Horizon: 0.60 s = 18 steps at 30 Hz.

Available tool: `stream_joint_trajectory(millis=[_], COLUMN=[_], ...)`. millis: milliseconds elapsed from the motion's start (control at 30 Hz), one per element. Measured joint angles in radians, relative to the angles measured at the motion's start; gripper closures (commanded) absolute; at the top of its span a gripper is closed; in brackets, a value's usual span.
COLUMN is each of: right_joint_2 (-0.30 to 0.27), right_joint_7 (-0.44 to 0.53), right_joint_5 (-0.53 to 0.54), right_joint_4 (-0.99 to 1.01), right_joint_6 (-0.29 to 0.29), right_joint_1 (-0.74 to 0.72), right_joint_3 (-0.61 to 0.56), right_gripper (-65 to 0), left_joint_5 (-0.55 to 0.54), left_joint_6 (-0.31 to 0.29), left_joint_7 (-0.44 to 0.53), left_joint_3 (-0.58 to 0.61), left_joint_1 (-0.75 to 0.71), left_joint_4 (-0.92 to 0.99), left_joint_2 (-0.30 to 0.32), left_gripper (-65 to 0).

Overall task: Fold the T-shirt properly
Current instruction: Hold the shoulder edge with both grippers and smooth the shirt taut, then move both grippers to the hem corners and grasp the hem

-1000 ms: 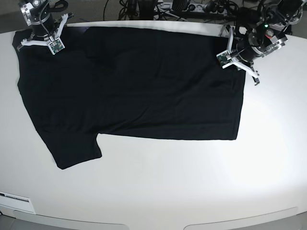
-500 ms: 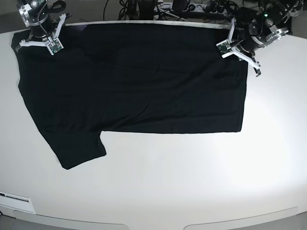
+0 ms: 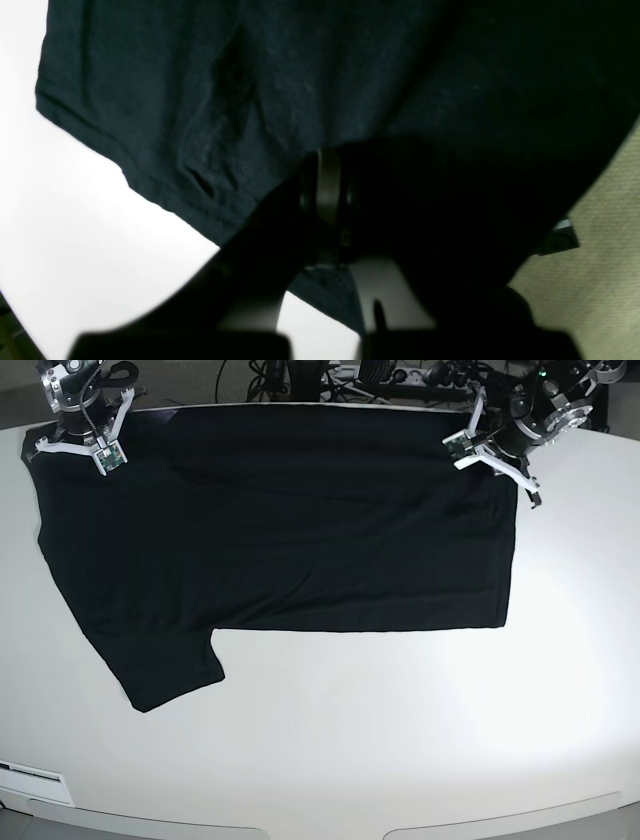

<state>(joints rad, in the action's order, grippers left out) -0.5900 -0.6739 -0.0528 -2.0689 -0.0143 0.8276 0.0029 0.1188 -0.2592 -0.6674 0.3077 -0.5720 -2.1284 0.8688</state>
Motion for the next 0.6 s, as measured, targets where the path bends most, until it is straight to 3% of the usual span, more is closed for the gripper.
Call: stream_joint_trajectory(millis=[133, 267, 333, 467, 600], right_joint_2=[0.0, 0.0, 0.0, 0.0, 0.0], right_joint_7=[-0.013, -0.024, -0.023, -0.017, 0.009], right_joint_5=[0.005, 0.006, 0.005, -0.076, -0.09], right_joint_4=[-0.026, -0.067, -0.096, -0.133, -0.154], right_joint_6=[-0.005, 0.0, 0.031, 0.083, 0.124], right_joint_1=[0.002, 0.003, 0.003, 0.003, 0.003], right_joint_3=[0.0, 0.0, 0.0, 0.0, 0.0], right_gripper=[0.0, 0.0, 0.0, 0.0, 0.0], left_joint_5=[0.075, 0.172, 0.182, 0.207, 0.22], left_joint_6=[0.043, 0.13, 0.174, 0.201, 0.367], left_joint_7=[-0.011, -0.043, -0.029, -0.013, 0.001], left_joint_3=[0.002, 0.005, 0.005, 0.005, 0.002], left_joint_1=[-0.006, -0.01, -0.009, -0.009, -0.006], left_joint_4=[-0.008, -0.002, -0.003, -0.004, -0.028], left_joint_2=[-0.002, 0.0, 0.0, 0.0, -0.002], left_gripper=[0.0, 0.0, 0.0, 0.0, 0.0])
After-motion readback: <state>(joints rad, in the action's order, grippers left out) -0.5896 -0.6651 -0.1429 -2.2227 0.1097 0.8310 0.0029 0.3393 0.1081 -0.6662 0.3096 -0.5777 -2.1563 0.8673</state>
